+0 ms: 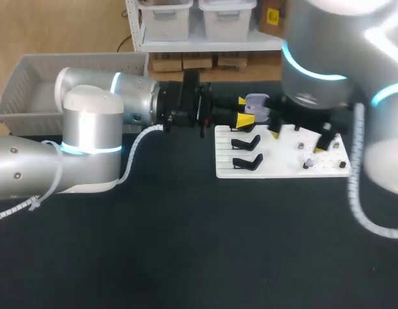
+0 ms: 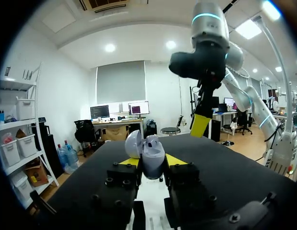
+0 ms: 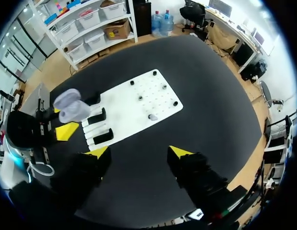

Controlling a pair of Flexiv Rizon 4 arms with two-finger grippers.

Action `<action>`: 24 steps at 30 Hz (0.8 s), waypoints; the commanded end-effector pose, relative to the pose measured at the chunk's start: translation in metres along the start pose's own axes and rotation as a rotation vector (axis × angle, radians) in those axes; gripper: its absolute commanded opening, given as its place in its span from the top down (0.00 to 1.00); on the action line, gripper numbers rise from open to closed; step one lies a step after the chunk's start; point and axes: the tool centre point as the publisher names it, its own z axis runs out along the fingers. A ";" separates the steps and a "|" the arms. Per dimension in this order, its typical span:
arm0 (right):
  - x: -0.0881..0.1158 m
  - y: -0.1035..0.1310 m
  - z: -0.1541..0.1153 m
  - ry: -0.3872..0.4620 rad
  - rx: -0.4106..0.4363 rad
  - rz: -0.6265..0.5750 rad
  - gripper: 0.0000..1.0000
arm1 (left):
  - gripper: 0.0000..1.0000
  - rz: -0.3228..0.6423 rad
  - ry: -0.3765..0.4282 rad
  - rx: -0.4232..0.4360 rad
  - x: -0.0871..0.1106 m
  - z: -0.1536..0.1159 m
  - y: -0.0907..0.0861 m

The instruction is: Pick up each earbud case from the left stands, insert the matching earbuds, close the lid, and place the case in the box.

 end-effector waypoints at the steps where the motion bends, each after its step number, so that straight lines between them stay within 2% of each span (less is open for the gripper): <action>1: -0.007 -0.018 0.012 0.033 -0.163 -0.016 0.40 | 1.00 0.001 0.000 -0.006 0.000 0.000 -0.001; 2: -0.008 -0.018 0.016 0.044 -0.158 -0.021 0.47 | 1.00 0.001 0.000 -0.006 0.000 0.000 -0.001; 7: -0.016 -0.021 0.040 0.094 -0.131 -0.033 0.54 | 1.00 0.001 0.000 -0.006 0.000 0.000 -0.001; 18: -0.025 -0.028 0.095 0.153 -0.074 -0.025 0.54 | 1.00 0.001 0.000 -0.006 0.000 0.000 -0.001; 24: -0.028 -0.034 0.115 0.164 -0.065 -0.011 0.53 | 1.00 0.001 0.000 -0.006 0.000 0.000 -0.001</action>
